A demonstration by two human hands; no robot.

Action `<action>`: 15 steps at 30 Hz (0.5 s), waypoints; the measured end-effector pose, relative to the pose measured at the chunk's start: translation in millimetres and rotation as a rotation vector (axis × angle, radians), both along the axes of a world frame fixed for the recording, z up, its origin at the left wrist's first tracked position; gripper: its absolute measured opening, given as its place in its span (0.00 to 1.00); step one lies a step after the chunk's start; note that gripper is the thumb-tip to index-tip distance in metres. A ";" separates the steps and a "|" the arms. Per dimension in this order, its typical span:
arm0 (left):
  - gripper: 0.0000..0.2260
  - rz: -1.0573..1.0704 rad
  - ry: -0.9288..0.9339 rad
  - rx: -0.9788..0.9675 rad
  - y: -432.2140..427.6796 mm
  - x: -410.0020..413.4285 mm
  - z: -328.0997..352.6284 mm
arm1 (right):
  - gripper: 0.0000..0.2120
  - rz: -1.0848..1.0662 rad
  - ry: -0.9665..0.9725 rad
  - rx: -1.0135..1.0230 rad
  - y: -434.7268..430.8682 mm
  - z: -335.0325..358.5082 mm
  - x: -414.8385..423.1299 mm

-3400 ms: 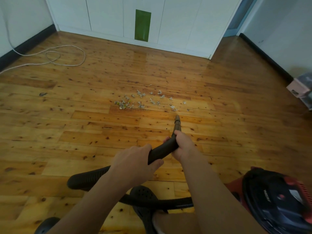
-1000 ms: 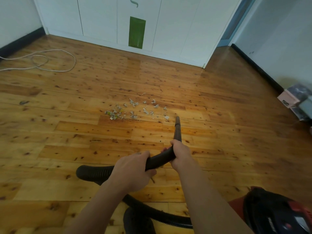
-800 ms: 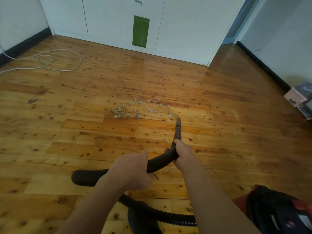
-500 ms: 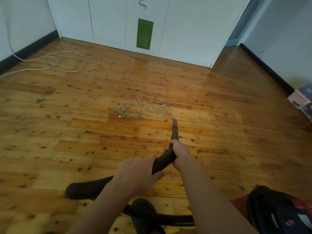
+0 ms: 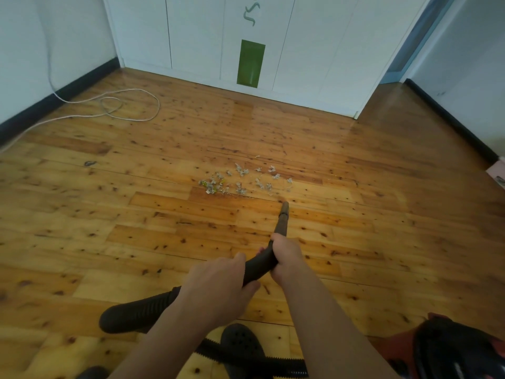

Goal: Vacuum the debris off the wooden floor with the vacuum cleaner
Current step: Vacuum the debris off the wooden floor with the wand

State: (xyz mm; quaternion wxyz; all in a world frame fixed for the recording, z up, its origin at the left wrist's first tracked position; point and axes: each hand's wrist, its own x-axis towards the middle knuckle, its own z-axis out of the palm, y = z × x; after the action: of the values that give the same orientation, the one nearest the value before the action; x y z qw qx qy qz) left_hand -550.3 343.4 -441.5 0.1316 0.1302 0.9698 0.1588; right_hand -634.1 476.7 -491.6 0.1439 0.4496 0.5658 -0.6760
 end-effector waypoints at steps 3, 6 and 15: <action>0.11 0.001 0.014 0.001 -2.1 -2.0 -1.5 | 0.08 0.002 -0.005 0.013 -4.5 -0.1 -2.8; 0.12 0.009 0.017 0.005 -4.5 -5.5 -3.7 | 0.08 0.008 -0.009 0.023 -7.2 0.5 -6.2; 0.13 0.042 0.041 0.035 -3.2 -6.9 -10.8 | 0.10 0.110 0.002 0.001 -16.5 2.6 -5.6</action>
State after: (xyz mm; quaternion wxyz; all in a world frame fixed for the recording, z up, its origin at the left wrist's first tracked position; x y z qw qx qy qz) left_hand -557.3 340.2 -452.3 0.1061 0.1152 0.9719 0.1760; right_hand -639.7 460.2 -489.0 0.1802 0.4172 0.5900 -0.6673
